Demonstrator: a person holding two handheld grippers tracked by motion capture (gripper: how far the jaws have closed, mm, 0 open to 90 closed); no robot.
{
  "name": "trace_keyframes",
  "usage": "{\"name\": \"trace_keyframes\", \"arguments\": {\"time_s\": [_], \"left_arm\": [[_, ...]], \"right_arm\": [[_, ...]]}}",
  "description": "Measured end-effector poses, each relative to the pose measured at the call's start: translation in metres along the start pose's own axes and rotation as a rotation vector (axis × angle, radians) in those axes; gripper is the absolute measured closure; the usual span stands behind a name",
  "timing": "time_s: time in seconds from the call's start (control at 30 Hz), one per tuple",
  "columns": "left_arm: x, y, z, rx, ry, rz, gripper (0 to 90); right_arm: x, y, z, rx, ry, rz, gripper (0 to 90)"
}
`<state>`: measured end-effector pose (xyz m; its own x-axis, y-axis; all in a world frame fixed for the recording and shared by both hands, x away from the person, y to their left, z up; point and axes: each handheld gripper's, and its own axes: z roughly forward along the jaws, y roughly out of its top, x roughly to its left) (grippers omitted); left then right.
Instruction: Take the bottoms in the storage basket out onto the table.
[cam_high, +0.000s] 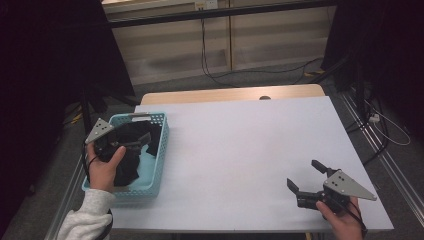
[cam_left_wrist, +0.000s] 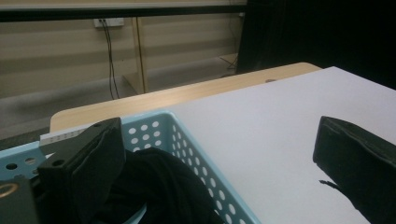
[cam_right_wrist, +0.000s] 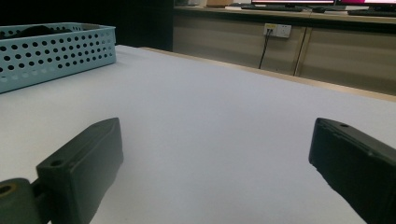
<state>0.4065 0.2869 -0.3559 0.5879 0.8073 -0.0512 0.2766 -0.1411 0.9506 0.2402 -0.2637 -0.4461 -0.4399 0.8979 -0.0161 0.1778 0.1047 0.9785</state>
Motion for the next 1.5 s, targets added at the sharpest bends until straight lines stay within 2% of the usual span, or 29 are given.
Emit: {"name": "trace_keyframes", "arguments": {"time_s": [0.03,0.1,0.23,0.33,0.5,0.67,0.73,0.97,1.2,1.23,1.27,1.5], "left_arm": [[0.002,0.001,0.001,0.005,0.005,-0.012,2.4],[0.003,0.001,0.002,0.01,0.003,-0.003,2.4],[0.009,0.005,0.007,0.017,0.019,-0.02,2.4],[0.012,0.006,0.01,0.024,0.027,-0.018,2.5],[0.02,0.005,0.017,0.033,0.022,-0.02,2.5],[0.034,-0.005,0.028,0.053,0.06,-0.059,2.6],[0.037,-0.007,0.03,0.052,0.058,-0.072,2.7],[0.05,-0.012,0.036,0.098,0.096,-0.082,3.0],[0.064,-0.024,0.038,0.17,0.152,-0.089,3.0],[0.067,-0.027,0.039,0.173,0.153,-0.12,3.1],[0.067,-0.027,0.039,0.173,0.153,-0.12,3.1],[0.079,-0.036,0.035,0.233,0.219,-0.124,3.4]], "right_arm": [[0.001,-0.001,0.0,0.003,0.0,-0.004,2.1],[0.001,-0.001,-0.001,0.006,0.0,-0.003,2.1],[0.001,-0.003,-0.005,0.006,-0.008,0.0,2.1],[0.001,-0.003,-0.005,0.009,-0.009,-0.002,2.1],[0.001,-0.003,-0.008,0.01,-0.011,-0.007,2.1],[0.001,-0.004,-0.011,0.01,-0.021,0.0,2.1],[0.001,-0.004,-0.012,0.011,-0.023,-0.001,2.1],[0.003,-0.005,-0.011,0.015,-0.013,-0.011,2.1],[0.004,-0.005,-0.011,0.019,-0.007,-0.015,2.1],[0.004,-0.006,-0.011,0.022,-0.004,-0.014,2.1],[0.004,-0.006,-0.011,0.023,-0.003,-0.016,2.1],[0.005,-0.007,-0.01,0.026,0.003,-0.019,2.1]]}}
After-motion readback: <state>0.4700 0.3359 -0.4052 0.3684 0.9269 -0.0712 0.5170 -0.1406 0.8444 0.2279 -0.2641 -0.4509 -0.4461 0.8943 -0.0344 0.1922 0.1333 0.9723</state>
